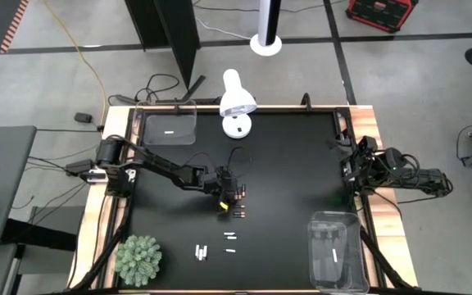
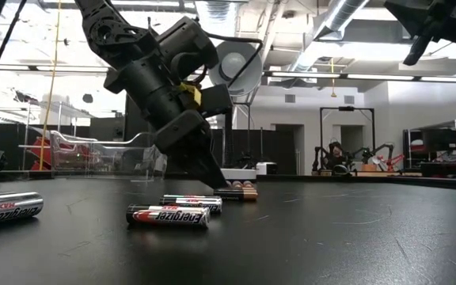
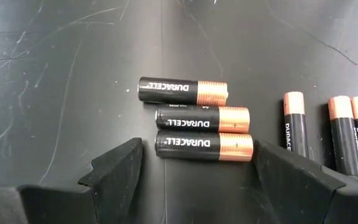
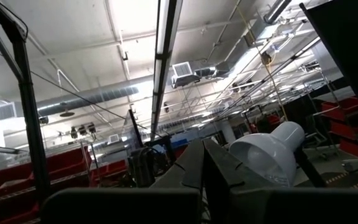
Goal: Sort batteries
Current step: Put the black battery into the top transparent bin
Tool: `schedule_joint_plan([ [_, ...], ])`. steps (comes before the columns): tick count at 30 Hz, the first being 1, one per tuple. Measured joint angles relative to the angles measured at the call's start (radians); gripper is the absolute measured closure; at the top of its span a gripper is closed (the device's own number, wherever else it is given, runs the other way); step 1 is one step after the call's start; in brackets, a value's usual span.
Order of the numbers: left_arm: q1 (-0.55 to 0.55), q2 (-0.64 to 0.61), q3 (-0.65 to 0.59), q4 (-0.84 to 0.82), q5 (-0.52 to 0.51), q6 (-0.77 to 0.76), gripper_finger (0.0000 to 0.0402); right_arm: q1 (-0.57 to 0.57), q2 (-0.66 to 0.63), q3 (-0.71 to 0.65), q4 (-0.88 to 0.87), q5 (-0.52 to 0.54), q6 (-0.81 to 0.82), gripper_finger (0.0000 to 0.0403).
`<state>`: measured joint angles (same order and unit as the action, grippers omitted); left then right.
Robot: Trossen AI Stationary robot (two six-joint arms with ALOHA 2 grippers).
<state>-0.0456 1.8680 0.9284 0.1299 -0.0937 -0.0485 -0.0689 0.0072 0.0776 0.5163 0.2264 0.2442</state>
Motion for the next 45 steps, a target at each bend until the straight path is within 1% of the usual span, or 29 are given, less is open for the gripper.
schedule_joint_plan([
  [4, 0.0, 0.027, 0.001, 0.02, 0.0, -0.002, 0.0102, 0.0, 0.0, 0.0, 0.0, 0.0, 0.002, 0.0376],
  [10, 0.0, 0.029, 0.002, 0.028, -0.015, -0.013, 0.0119, 0.0, 0.0, 0.0, 0.0, 0.0, 0.002, 0.0376],
  [19, -0.001, 0.031, 0.002, 0.024, -0.016, -0.002, 0.0179, 0.0, 0.0, 0.0, 0.0, 0.001, 0.002, 0.0376],
  [28, -0.001, 0.017, 0.001, 0.01, -0.025, -0.002, 0.0179, 0.0, 0.0, 0.0, 0.0, 0.005, 0.002, 0.0376],
  [33, 0.0, -0.047, -0.002, -0.084, -0.085, 0.002, 0.0179, 0.0, 0.0, 0.0, -0.002, 0.005, 0.001, 0.0376],
  [39, 0.0, -0.165, -0.003, -0.179, -0.137, 0.01, 0.0179, 0.0, 0.0, 0.0, -0.003, 0.005, 0.001, 0.0376],
  [41, -0.001, -0.209, -0.003, -0.194, -0.137, 0.024, 0.0179, 0.0, 0.0, 0.0, -0.004, 0.005, 0.001, 0.0376],
  [45, -0.007, -0.335, -0.003, -0.219, -0.13, 0.076, 0.0179, 0.0, 0.0, 0.0, -0.004, 0.005, 0.001, 0.0376],
])
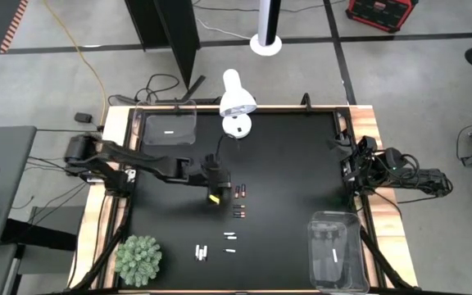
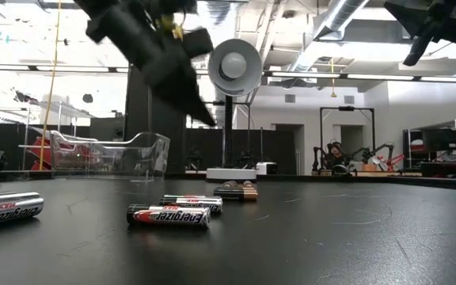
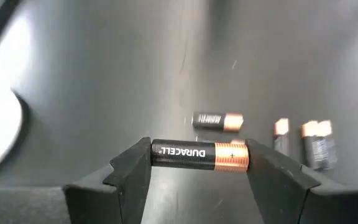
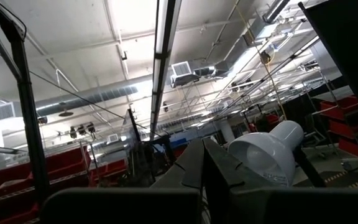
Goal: Sort batteries
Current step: Put the black battery into the top transparent bin
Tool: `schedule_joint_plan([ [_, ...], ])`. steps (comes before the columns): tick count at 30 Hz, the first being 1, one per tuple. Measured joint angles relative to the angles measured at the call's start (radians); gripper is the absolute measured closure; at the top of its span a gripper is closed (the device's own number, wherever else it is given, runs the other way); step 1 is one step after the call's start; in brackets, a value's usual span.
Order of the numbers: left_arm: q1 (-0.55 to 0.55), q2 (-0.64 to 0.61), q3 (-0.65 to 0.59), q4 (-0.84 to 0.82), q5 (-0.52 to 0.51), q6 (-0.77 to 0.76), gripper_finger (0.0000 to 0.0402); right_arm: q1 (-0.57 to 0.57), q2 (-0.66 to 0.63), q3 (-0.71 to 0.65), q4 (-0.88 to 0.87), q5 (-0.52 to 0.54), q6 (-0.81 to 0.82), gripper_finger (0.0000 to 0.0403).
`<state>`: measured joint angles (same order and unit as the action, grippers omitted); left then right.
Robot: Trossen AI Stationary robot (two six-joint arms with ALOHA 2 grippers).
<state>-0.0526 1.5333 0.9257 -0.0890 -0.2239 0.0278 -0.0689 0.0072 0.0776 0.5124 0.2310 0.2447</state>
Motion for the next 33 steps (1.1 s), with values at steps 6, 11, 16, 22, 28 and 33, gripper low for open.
schedule_joint_plan([
  [6, -0.005, -0.246, 0.001, -0.023, 0.04, 0.099, 0.0179, 0.0, 0.0, 0.0, -0.003, 0.0, -0.001, 0.0376],
  [11, 0.0, -0.454, 0.001, -0.026, 0.16, 0.184, 0.0179, 0.0, 0.0, 0.0, -0.003, 0.0, -0.001, 0.0376],
  [16, 0.017, -0.626, 0.002, -0.022, 0.419, 0.223, 0.0179, 0.0, 0.0, 0.0, -0.004, 0.0, -0.001, 0.0376],
  [22, 0.026, -0.742, 0.003, -0.027, 0.675, 0.212, 0.0179, 0.0, 0.0, 0.0, -0.004, -0.001, -0.006, 0.0376],
  [28, 0.026, -0.74, 0.003, -0.033, 0.76, 0.194, 0.0179, 0.0, 0.0, 0.0, -0.004, -0.001, -0.006, 0.0376],
  [33, 0.026, -0.704, 0.003, -0.036, 0.797, 0.189, 0.0179, 0.0, 0.0, 0.0, -0.004, -0.001, -0.006, 0.0376],
])
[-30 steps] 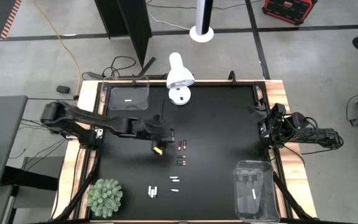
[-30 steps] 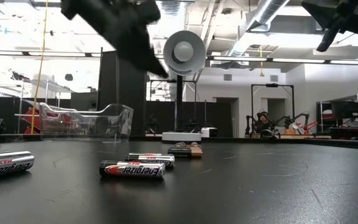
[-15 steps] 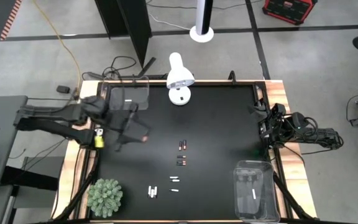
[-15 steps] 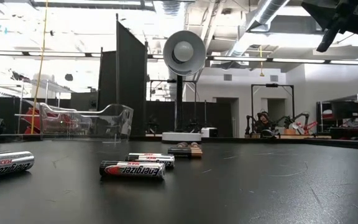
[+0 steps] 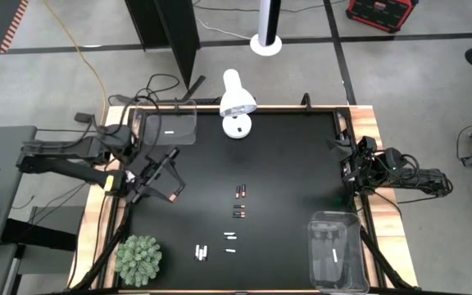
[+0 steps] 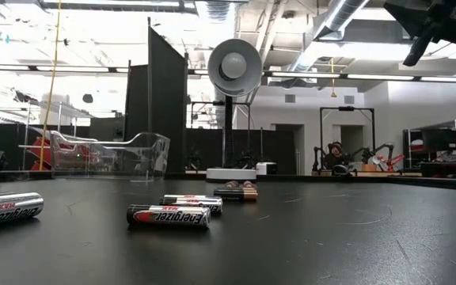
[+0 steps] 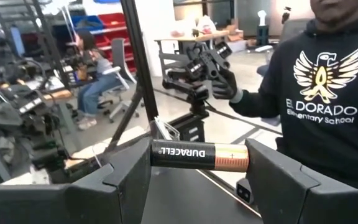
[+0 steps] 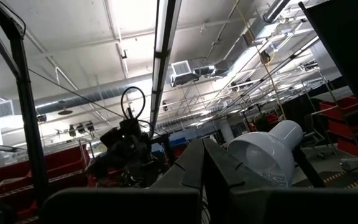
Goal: Sort batteries
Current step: Put the black battery into the top transparent bin
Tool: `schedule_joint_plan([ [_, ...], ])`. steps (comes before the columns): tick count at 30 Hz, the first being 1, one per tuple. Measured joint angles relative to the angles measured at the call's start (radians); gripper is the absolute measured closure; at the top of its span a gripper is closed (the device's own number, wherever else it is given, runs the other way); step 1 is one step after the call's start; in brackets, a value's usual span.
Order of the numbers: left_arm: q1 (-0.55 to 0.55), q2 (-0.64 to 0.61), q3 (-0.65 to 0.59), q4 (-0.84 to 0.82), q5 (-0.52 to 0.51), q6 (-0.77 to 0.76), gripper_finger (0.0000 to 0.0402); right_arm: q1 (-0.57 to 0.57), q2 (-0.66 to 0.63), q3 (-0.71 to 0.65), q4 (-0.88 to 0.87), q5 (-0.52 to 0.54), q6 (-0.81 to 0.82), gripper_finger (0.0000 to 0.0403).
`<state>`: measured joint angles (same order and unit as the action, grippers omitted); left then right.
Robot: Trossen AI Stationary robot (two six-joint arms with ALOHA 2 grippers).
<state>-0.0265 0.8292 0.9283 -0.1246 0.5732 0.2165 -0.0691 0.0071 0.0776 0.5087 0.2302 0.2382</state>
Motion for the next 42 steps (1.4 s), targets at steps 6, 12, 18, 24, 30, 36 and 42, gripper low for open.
schedule_joint_plan([
  [6, 0.0, 0.024, 0.0, -0.003, 0.001, 0.0, 0.0179, 0.0, 0.0, 0.0, 0.0, 0.0, 0.0, 0.0376],
  [12, 0.0, 0.022, 0.0, -0.008, 0.001, -0.003, 0.0179, 0.0, 0.0, 0.0, 0.0, 0.0, 0.0, 0.0376],
  [18, 0.0, 0.022, 0.0, -0.028, 0.001, -0.004, 0.0179, 0.0, 0.0, 0.0, -0.001, 0.0, -0.002, 0.0376],
  [24, -0.005, 0.022, 0.0, -0.071, 0.059, 0.0, 0.0179, 0.0, 0.0, 0.0, -0.001, 0.0, -0.002, 0.0376],
  [30, -0.009, 0.022, 0.0, -0.08, 0.059, 0.007, 0.0179, 0.0, 0.0, 0.0, -0.002, 0.0, -0.002, 0.0376],
  [36, -0.009, 0.022, 0.0, -0.083, 0.06, 0.008, 0.0179, 0.0, 0.0, 0.0, -0.003, 0.0, -0.002, 0.0376],
  [42, -0.009, 0.022, 0.0, -0.093, 0.06, 0.008, 0.0179, 0.0, 0.0, 0.0, -0.004, 0.0, -0.001, 0.0376],
])
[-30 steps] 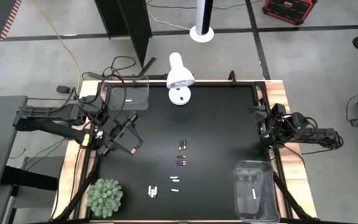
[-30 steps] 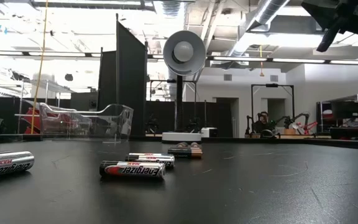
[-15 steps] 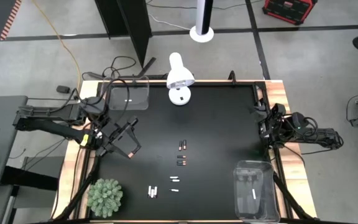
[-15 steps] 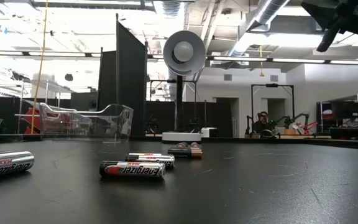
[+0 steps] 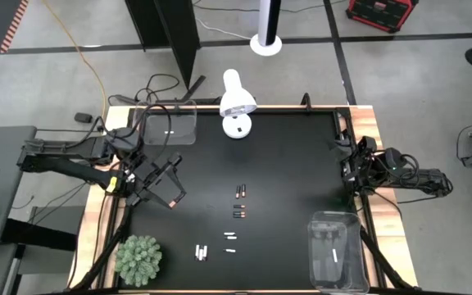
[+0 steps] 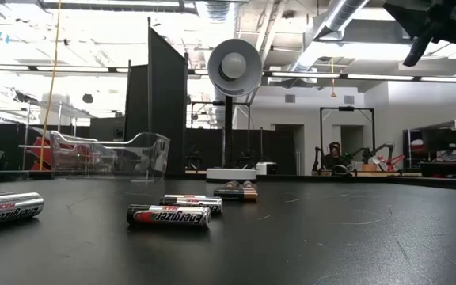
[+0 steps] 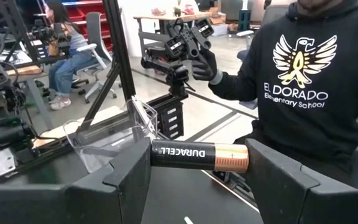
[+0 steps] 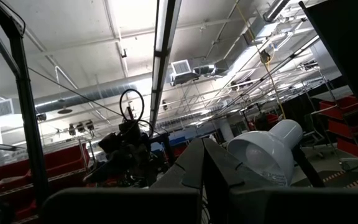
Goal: Sort batteries
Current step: Put the black battery into the top transparent bin
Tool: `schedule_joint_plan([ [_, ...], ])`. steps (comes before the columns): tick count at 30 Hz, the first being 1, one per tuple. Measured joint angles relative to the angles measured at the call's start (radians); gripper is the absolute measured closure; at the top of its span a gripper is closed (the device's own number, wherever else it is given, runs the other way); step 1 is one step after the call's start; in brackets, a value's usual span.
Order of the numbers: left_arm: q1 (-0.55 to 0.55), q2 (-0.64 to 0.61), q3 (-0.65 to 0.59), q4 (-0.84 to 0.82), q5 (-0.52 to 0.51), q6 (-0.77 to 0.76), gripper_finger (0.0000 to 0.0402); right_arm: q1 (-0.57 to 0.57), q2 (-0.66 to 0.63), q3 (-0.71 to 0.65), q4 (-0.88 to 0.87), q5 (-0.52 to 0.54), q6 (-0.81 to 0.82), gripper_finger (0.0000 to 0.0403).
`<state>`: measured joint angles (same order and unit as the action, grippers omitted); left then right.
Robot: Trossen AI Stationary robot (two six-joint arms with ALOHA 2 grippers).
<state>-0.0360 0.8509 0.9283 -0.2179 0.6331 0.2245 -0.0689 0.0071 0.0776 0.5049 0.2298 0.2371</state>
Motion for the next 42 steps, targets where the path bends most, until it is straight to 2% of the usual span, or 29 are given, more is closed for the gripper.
schedule_joint_plan([
  [22, 0.0, 0.0, 0.0, -0.002, -0.01, 0.006, 0.0179, 0.0, 0.0, 0.0, 0.0, 0.0, 0.0, 0.0376],
  [25, 0.0, 0.0, 0.0, 0.005, -0.07, 0.019, 0.0179, 0.0, 0.0, 0.0, 0.0, 0.0, 0.0, 0.0376],
  [28, 0.0, 0.0, 0.0, 0.039, -0.199, 0.021, 0.0179, 0.0, 0.0, 0.0, 0.0, 0.0, 0.0, 0.0376],
  [30, 0.001, 0.0, 0.0, 0.063, -0.25, 0.022, 0.0179, 0.0, 0.0, 0.0, 0.0, 0.0, 0.0, 0.0376],
  [40, 0.008, 0.0, 0.0, 0.067, -0.225, 0.025, 0.0179, 0.0, 0.0, 0.0, 0.0, 0.0, 0.0, 0.0376],
  [42, 0.007, 0.0, 0.0, 0.07, -0.262, 0.031, 0.0179, 0.0, 0.0, 0.0, 0.0, 0.0, 0.0, 0.0376],
])
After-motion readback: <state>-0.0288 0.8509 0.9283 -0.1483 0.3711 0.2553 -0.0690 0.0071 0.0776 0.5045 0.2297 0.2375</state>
